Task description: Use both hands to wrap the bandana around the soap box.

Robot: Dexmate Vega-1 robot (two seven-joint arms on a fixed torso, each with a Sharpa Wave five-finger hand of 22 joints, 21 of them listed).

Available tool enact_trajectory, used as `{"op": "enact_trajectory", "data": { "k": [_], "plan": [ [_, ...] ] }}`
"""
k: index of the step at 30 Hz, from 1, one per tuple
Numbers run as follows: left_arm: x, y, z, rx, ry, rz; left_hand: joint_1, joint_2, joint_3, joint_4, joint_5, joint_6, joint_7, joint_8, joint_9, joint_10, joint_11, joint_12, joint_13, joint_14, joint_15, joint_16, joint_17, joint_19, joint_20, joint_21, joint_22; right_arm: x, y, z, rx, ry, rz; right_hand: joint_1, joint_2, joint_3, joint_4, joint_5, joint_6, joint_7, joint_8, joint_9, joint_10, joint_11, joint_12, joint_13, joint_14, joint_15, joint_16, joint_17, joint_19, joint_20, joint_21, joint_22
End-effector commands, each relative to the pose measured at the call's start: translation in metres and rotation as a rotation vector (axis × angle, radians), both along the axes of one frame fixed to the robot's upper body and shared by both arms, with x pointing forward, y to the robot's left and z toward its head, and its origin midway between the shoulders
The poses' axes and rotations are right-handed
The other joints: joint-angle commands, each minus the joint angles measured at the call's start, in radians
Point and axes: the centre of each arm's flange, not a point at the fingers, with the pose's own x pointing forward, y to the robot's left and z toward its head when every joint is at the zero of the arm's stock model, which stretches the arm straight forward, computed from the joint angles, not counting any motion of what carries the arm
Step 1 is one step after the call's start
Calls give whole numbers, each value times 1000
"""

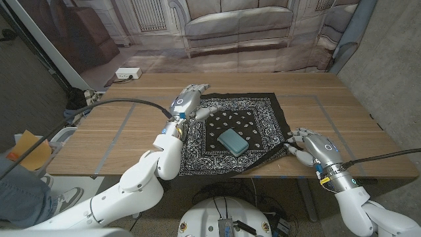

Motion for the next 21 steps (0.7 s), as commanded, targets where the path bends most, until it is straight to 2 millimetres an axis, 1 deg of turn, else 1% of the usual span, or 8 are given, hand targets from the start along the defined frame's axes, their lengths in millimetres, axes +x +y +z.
{"op": "enact_trajectory", "data": {
  "k": [1, 2, 6, 9, 13, 16, 21],
  "plan": [
    [-11, 7, -18, 129, 75, 33, 12, -6, -5, -6, 6, 4, -7, 8, 2, 7, -9, 7, -1, 8, -51, 5, 1, 2, -16, 4, 2, 10, 5, 14, -6, -13, 21, 4, 13, 7, -3, -5, 9, 1, -2, 4, 3, 9, -3, 3, 3, -73, 0, 3, -1, -53, -3, 5],
    [-9, 12, -16, 163, 102, 19, 12, -7, -5, -6, 6, 5, -6, 8, 2, 7, -9, 7, -1, 8, -52, 5, 1, 2, -18, 4, 2, 10, 9, 16, -10, -15, 20, 4, 13, 7, -3, -5, 9, 1, -2, 3, 3, 9, -4, 3, 3, -72, 0, 3, -1, -52, -3, 5],
    [-4, 18, -15, 216, 134, 8, 11, -12, -8, -7, 7, 5, -8, 8, 2, 6, -14, 6, -1, 6, -56, 4, 1, -1, -23, 4, 1, 9, 13, 17, -21, -18, 14, 5, 13, 7, -4, -8, 10, 1, -3, 3, 2, 7, -5, 3, 3, -73, -1, 3, -1, -52, -4, 5],
    [5, 27, -16, 271, 191, 5, 11, -16, -11, -8, 9, 5, -11, 7, 2, 6, -17, 5, -1, 7, -60, 4, 1, -2, -25, 4, 1, 7, 19, 19, -31, -20, -2, 5, 13, 8, -4, -9, 10, 1, -3, 3, 2, 8, -6, 3, 3, -73, -1, 3, -1, -52, -4, 5],
    [9, 35, -20, 300, 224, -8, 10, -20, -14, -9, 10, 4, -14, 6, 2, 5, -18, 5, 0, 7, -62, 4, 1, -4, -29, 4, 1, 6, 25, 21, -35, -23, -12, 5, 14, 8, -4, -12, 11, 1, -4, 3, 2, 8, -7, 3, 3, -73, -1, 4, -2, -52, -4, 5],
    [7, 39, -25, 329, 228, -3, 11, -23, -15, -9, 11, 3, -15, 6, 2, 5, -17, 4, 0, 8, -63, 4, 1, -5, -29, 4, 1, 5, 31, 22, -48, -27, -14, 5, 14, 8, -5, -14, 12, 1, -4, 3, 3, 8, -7, 3, 3, -73, -2, 4, -1, -52, -4, 5],
    [-4, 47, -35, 348, 227, 14, 16, -31, -19, -14, 15, 2, -21, 5, 2, 5, -22, 4, 0, 8, -69, 4, 1, -6, -32, 5, 1, 5, 38, 25, -63, -39, -15, 6, 15, 9, -5, -16, 13, 1, -5, 3, 3, 8, -8, 3, 3, -74, -2, 4, -2, -52, -4, 5]
  ]
}}
